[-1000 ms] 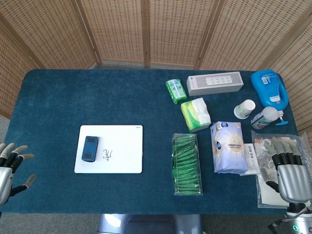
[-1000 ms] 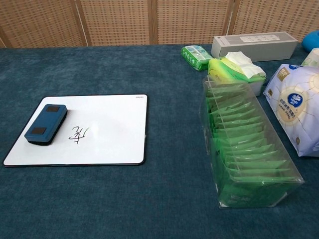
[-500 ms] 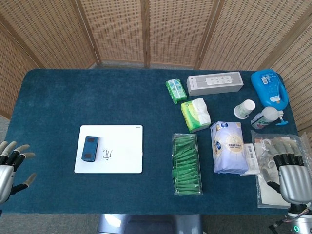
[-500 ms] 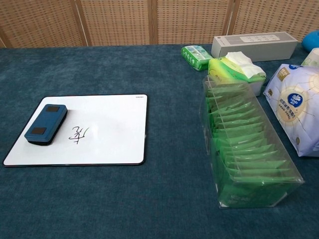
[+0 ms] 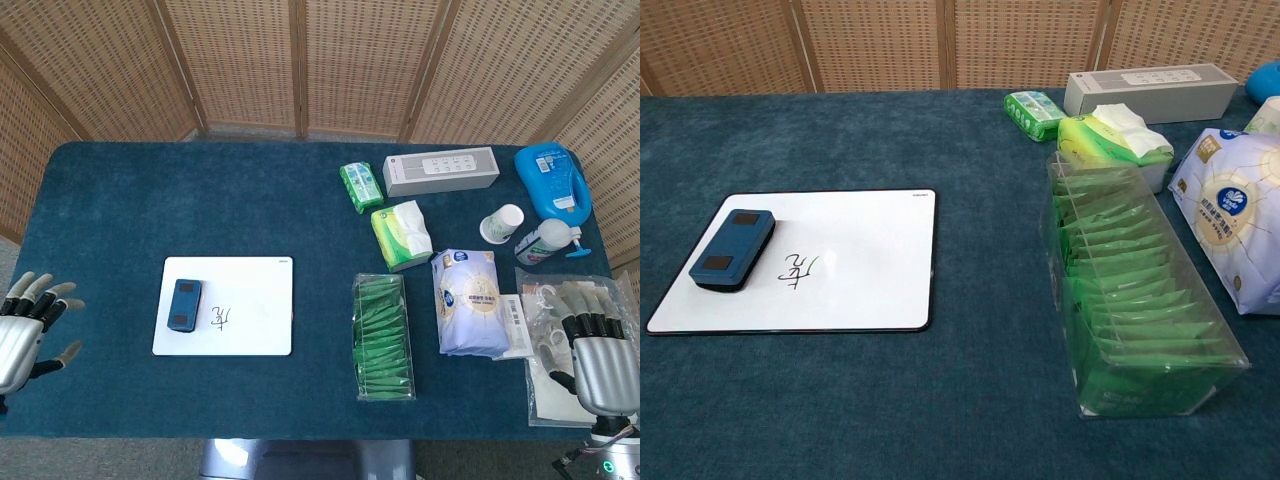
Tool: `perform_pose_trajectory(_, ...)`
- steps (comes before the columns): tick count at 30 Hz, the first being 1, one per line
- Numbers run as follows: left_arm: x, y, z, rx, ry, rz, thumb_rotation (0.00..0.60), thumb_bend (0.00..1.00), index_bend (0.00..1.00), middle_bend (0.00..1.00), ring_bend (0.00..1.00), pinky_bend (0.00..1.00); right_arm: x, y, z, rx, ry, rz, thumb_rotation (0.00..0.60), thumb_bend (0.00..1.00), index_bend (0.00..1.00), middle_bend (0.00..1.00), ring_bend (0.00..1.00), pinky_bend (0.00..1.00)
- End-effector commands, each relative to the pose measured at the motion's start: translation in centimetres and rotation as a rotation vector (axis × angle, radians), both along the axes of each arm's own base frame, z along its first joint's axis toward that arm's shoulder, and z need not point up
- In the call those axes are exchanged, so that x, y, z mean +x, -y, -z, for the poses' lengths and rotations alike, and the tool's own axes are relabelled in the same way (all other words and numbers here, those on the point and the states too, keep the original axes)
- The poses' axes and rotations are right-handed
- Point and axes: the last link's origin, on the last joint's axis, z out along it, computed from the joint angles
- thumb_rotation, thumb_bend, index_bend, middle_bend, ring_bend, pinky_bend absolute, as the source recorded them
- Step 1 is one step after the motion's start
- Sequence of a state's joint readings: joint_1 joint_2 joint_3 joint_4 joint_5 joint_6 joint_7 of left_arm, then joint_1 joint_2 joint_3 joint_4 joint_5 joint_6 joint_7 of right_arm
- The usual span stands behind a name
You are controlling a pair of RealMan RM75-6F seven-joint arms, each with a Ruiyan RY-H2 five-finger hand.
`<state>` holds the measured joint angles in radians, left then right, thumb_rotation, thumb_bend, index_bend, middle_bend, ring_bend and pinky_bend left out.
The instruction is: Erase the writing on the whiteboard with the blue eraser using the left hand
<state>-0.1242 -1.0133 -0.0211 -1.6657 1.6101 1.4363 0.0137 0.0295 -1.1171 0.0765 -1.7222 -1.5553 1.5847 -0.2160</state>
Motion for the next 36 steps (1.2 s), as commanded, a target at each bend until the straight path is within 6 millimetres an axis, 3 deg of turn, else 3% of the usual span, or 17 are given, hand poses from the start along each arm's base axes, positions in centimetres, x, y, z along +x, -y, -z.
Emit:
perform_pose_trajectory(1,-0.4,-1.2,0.2,-0.030,-0.014,0.021,0.600,0.32,0.33,0.21,0.10,0.00,0.0,0.0,0.0,-0.002,-0.002,0.001,0.600,0.35,0.16,0.09,0.00,0.06)
perform_pose_trajectory(5,-1.2,-3.5,1.4,-0.093,-0.049,0.065,0.600,0.32,0.30,0.17,0.06,0.00,0.0,-0.1,-0.2,-0.008,-0.010,0.006,0.600,0.35,0.16,0.09,0.00,0.06)
perform_pose_trajectory(11,-2.1,-5.7,2.8,-0.149,-0.165,0.097,0.600,0.32,0.19,0.08,0.00,0.00,0.0,-0.4,-0.4,-0.018,-0.018,0.022,0.600,0.35,0.16,0.09,0.00,0.06)
perform_pose_trajectory(21,-1.2,-9.1,6.1,-0.207,-0.229,0.116,0.600,0.32,0.06,0.00,0.00,0.00,-0.1,-0.5,-0.6,-0.035,-0.026,0.038,0.600,0.35,0.16,0.09,0.00,0.06)
perform_pose_trajectory(27,-1.0,-10.4,8.2,-0.223,-0.291,0.137,0.600,0.31,0.00,0.00,0.00,0.00,-0.3,-0.7,-1.1,-0.051,-0.036,0.051,0.600,0.35,0.16,0.09,0.00,0.06)
perform_pose_trajectory(36,-1.1,-11.2,10.8,-0.245,-0.333,0.171,0.600,0.31,0.00,0.00,0.00,0.00,-0.3,-0.8,-1.4,-0.056,-0.047,0.064,0.600,0.35,0.16,0.09,0.00,0.06)
